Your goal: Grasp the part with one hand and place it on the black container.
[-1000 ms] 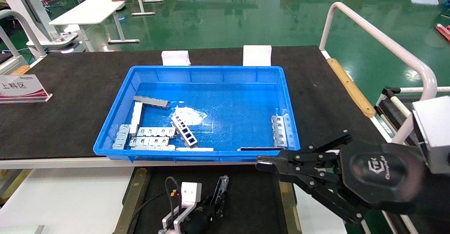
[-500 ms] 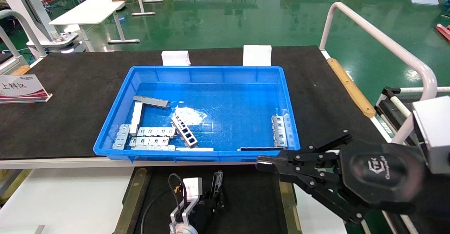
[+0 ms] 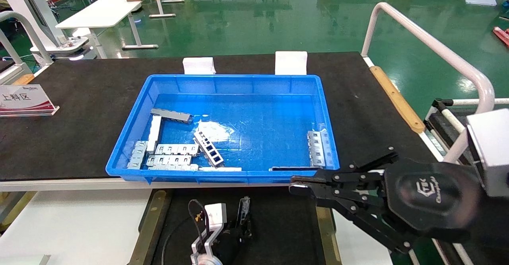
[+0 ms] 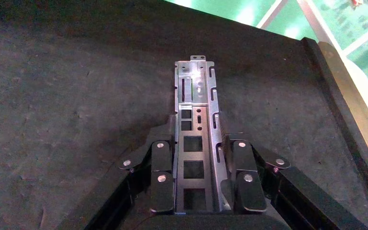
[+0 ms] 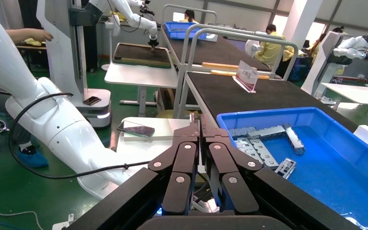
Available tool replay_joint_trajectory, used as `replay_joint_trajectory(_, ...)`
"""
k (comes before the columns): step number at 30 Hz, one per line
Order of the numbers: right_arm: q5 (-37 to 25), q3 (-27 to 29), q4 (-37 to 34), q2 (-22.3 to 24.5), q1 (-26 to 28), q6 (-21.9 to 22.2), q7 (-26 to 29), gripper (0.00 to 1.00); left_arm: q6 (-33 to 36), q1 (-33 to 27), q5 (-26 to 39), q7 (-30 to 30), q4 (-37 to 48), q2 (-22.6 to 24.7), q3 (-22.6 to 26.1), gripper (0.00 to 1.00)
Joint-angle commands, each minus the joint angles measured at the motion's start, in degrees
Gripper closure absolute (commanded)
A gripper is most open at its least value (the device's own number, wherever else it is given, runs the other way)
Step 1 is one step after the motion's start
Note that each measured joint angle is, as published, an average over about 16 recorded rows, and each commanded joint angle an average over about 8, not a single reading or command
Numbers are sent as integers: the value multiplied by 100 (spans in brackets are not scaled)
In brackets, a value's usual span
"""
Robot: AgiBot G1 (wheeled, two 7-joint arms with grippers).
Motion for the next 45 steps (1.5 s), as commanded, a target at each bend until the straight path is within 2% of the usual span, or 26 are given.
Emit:
replay_joint_trajectory(1, 0, 0, 0, 0, 0, 0, 0, 0, -22, -17, 11, -98, 15, 1, 56, 0)
replay_joint_trajectory(15, 0, 0, 0, 0, 0, 0, 0, 0, -109, -139, 200, -710, -98, -98, 327, 0)
replay_joint_trajectory(20, 0, -1, 0, 0, 0, 0, 0, 0, 97, -87, 402, -808, -433, -387, 309, 0)
replay_joint_trajectory(24, 0, -1, 0, 0, 0, 0, 0, 0, 359, 3, 517, -845, -861, -795, 282, 0)
replay_joint_trajectory(36, 1, -1, 0, 0, 0, 0, 0, 0, 1693, 218, 974, -782, -2244, -2238, 24, 0)
replay_joint_trajectory(40, 1, -1, 0, 0, 0, 0, -1, 0, 2380, 262, 1106, -623, -2402, -2583, -276, 0)
replay_joint_trajectory(45, 1, -1, 0, 0, 0, 0, -1, 0, 3404, 379, 1069, -158, -2440, -2955, -899, 0)
